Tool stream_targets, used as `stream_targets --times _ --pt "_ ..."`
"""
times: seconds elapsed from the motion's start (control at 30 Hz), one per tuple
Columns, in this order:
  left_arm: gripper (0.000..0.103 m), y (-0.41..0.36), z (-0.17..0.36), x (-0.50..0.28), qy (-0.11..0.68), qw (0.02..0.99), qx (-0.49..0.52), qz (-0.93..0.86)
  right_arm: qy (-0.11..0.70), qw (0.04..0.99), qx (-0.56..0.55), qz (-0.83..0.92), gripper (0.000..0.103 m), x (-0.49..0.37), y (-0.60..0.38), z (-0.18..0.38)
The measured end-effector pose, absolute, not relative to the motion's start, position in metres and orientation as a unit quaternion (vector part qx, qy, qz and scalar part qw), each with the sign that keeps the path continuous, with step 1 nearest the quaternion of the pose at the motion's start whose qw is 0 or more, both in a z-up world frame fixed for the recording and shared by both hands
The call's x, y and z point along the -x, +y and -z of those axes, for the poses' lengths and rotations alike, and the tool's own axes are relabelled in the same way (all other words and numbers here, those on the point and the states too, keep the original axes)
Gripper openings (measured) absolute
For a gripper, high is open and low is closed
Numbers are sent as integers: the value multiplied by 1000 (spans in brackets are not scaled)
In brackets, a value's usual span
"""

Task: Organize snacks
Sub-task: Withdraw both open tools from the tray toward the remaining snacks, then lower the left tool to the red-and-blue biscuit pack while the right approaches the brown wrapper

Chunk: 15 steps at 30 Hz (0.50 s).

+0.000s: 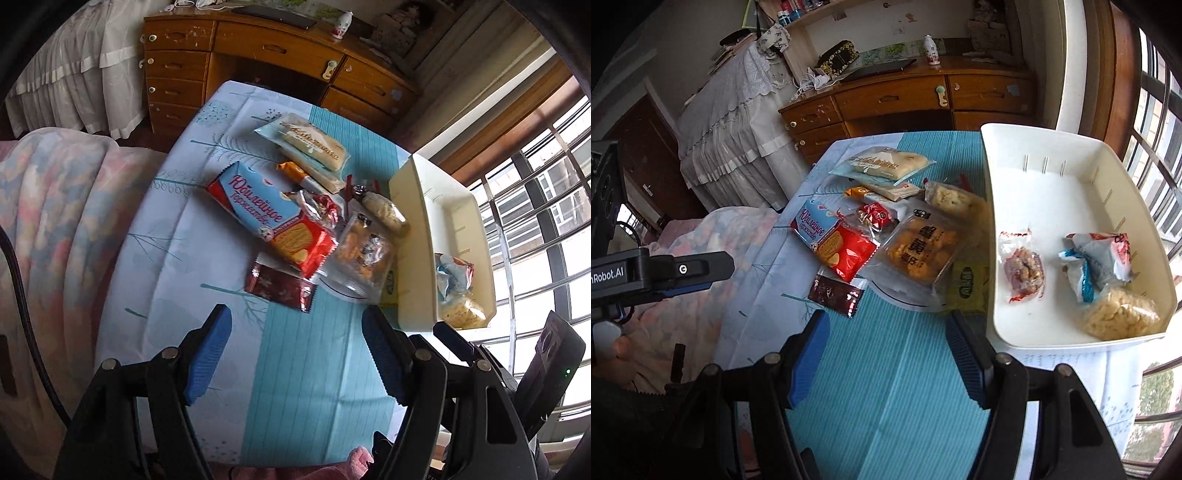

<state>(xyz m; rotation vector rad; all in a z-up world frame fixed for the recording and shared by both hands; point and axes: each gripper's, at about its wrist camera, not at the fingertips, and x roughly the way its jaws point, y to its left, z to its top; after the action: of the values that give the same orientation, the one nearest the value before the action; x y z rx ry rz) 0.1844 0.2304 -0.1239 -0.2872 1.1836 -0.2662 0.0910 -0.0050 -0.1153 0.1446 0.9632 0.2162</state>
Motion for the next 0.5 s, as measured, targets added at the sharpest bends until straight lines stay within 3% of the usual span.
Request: stream_targets --times 0.1,0.5 --pt "78 243 129 -200 569 803 126 126 468 874 -95 -93 66 -97 8 120" --pt "79 269 176 -273 655 740 106 107 485 861 -143 -44 65 -113 46 147"
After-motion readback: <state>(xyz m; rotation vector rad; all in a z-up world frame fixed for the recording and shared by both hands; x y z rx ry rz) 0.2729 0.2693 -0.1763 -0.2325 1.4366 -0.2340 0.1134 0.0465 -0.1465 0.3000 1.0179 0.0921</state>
